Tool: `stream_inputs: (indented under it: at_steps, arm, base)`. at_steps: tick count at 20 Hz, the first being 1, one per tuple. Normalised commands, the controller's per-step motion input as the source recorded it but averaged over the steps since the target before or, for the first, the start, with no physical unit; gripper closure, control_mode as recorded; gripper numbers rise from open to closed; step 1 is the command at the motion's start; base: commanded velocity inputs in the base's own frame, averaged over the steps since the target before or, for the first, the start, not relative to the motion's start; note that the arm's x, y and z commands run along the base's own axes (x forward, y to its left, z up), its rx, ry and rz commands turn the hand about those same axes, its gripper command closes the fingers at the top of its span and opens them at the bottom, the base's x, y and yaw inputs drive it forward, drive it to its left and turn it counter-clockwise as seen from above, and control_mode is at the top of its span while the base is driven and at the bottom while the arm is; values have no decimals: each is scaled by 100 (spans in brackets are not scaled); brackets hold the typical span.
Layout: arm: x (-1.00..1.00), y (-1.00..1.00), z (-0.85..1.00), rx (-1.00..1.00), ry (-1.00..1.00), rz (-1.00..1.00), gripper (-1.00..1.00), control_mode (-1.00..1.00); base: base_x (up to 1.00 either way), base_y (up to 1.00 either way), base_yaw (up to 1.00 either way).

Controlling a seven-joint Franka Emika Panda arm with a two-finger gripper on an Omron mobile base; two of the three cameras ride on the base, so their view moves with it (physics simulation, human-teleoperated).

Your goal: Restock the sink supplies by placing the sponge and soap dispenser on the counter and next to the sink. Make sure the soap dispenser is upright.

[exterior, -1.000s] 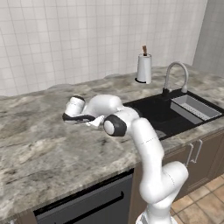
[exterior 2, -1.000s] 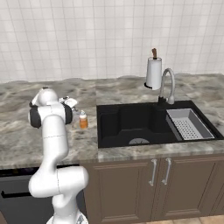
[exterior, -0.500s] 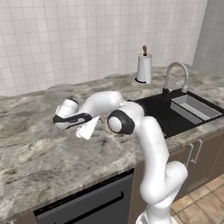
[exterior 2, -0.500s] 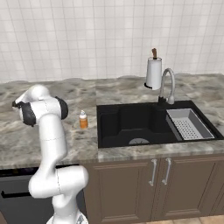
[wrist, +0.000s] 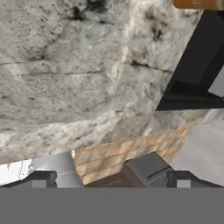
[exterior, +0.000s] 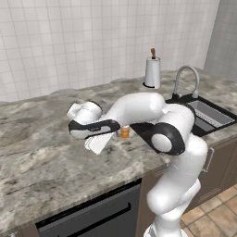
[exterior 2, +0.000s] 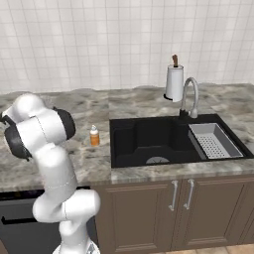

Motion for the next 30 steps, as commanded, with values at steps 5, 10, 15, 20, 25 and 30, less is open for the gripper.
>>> stream_inputs:
  at_steps: [5, 10, 15, 20, 25, 30]
  arm:
    - [-100, -40, 49, 33, -28, 1, -100, -100]
    - [-100, -53, 34, 28, -22, 3, -100, -100]
    - [-91, -40, 15, 26, -7, 1, -100, -100]
    - [-34, -33, 2, 11, 0, 3, -100, -100]
    - [0, 0, -7, 0, 4, 1, -100, -100]
    - [0, 2, 0, 0, 0, 0, -100, -100]
  base:
    - [0, 0, 0]
    - [0, 0, 0]
    - [0, 0, 0]
    - [0, 0, 0]
    - [0, 0, 0]
    - [0, 0, 0]
